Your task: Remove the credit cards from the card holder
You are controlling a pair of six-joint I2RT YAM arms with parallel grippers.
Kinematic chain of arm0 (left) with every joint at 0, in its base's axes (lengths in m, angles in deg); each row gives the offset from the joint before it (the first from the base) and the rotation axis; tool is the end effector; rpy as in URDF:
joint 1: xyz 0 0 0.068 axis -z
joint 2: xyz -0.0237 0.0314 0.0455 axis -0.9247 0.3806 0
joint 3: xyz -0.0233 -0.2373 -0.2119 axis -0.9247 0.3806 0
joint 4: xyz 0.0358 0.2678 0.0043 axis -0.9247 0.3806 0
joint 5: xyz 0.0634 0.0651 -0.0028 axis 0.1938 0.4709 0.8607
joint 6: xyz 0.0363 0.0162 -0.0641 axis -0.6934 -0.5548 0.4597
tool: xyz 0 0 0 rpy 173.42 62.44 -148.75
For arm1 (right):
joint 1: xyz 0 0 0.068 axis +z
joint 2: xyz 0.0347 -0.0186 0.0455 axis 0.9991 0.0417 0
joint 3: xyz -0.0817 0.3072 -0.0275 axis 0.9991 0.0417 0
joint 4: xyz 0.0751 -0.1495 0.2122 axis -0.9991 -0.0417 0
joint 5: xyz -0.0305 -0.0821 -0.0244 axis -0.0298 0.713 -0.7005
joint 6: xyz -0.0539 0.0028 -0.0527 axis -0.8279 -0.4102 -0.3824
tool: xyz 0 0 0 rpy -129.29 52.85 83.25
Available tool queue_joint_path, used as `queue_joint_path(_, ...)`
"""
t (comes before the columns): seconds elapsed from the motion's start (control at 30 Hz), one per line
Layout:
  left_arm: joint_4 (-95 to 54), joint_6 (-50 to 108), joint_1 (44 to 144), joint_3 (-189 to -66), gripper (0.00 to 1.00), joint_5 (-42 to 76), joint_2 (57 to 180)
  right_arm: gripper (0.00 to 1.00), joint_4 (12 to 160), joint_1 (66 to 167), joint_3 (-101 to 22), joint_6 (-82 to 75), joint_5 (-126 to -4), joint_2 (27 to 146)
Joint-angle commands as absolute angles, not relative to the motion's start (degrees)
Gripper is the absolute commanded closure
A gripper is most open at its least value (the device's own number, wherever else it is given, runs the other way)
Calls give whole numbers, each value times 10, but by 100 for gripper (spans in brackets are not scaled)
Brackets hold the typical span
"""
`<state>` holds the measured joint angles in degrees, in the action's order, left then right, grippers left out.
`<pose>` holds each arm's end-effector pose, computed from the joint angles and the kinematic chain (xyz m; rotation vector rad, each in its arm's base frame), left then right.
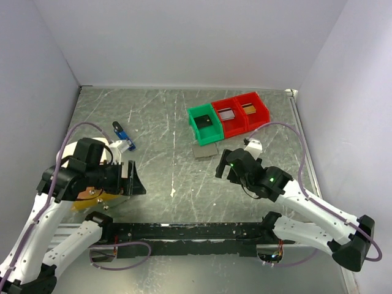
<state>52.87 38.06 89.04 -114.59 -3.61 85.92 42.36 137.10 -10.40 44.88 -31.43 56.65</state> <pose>0.0765 -0.0632 0.3494 0.2373 2.5938 -0.9226 0.1321 0.1114 0.2947 0.3171 2.3262 0.3524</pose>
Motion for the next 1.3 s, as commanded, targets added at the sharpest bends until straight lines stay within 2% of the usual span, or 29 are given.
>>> queue_joint_path(0.0,474,444,888,-1177,5,117,887,0,438,1371,-96,446,-314,568)
queue_joint_path(0.17,407,477,887,-1161,5,218,939,0,425,1371,-96,442,-308,562)
queue_joint_path(0.43,334,467,878,-1178,5,313,1014,0,399,1371,-82,446,-300,530)
queue_joint_path(0.7,262,408,768,-1209,5,275,1110,0,379,1371,-80,445,-301,515)
queue_joint_path(0.9,223,386,738,-1226,5,238,1158,0,372,1371,-71,444,-307,508)
queue_joint_path(1.27,210,384,684,-1279,5,249,1232,0,374,1371,-66,435,-329,525)
